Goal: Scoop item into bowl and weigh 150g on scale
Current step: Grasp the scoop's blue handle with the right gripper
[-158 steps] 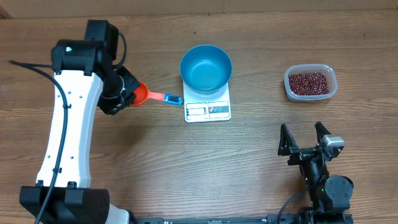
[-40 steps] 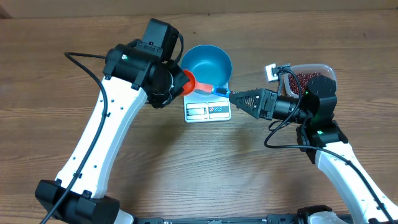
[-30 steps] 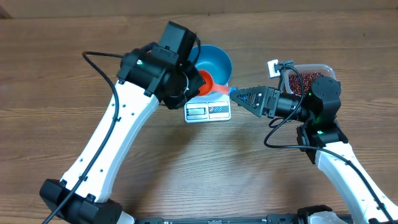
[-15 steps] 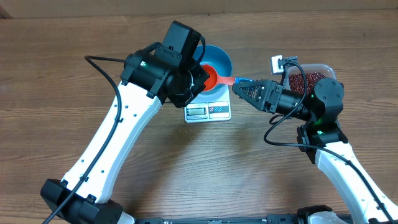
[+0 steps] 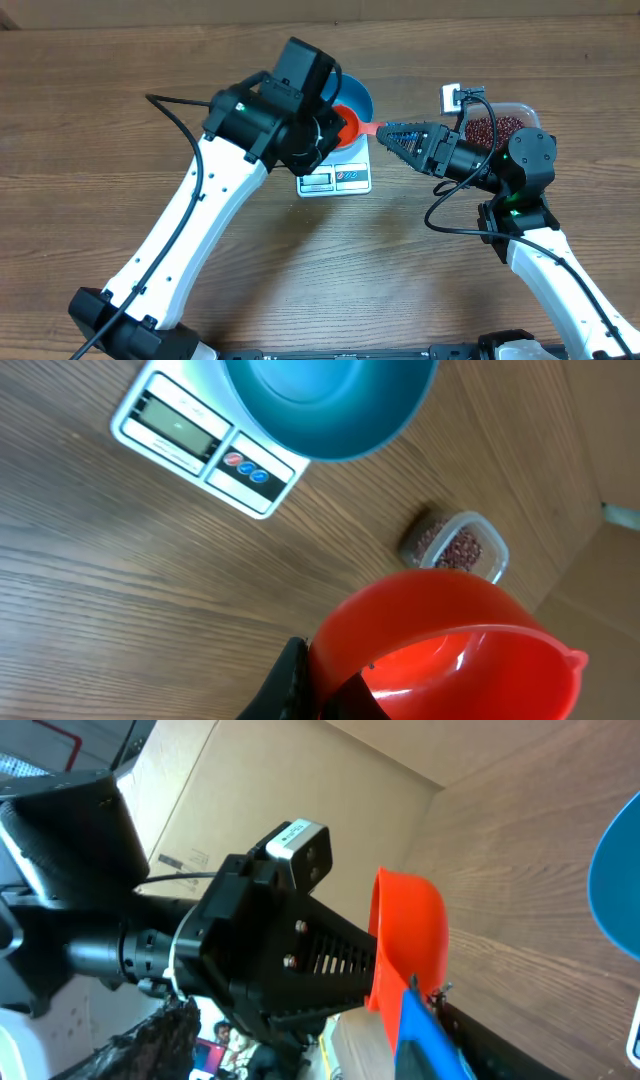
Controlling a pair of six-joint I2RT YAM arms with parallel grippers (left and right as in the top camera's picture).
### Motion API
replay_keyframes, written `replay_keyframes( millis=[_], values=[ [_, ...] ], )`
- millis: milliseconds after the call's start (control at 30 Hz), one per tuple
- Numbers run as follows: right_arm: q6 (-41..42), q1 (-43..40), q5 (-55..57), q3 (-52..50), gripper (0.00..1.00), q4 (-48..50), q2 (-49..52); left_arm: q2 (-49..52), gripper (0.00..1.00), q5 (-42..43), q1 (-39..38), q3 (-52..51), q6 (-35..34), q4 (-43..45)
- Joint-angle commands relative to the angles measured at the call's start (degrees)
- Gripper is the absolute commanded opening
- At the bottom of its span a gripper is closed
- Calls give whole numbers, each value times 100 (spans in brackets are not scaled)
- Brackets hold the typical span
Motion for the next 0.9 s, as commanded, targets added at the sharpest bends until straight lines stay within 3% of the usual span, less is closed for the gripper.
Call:
replay_keyframes(
  millis=[0,133,200,633,733,833,867],
  values=[
    [9,26,52,118,63,37,2,-24,5,-133,-151,70,-109,87],
    [9,26,48,118,49,37,2,-24,5,-149,-175,70,-109,90],
    [4,26,31,118,33,35,2,-24,5,-149,-175,70,-107,98],
    [-85,26,9,116,15,-166,2,-24,8,-146,-175,70,-85,39],
    [-181,26,9,116,9,-271,2,-24,13,-149,-175,70,-85,9],
    [-184,26,9,116,7,-269,2,-24,25,-151,-175,70,-85,9],
    [-186,26,7,116,6,-273,2,-24,34,-151,-173,70,-85,7]
  ],
)
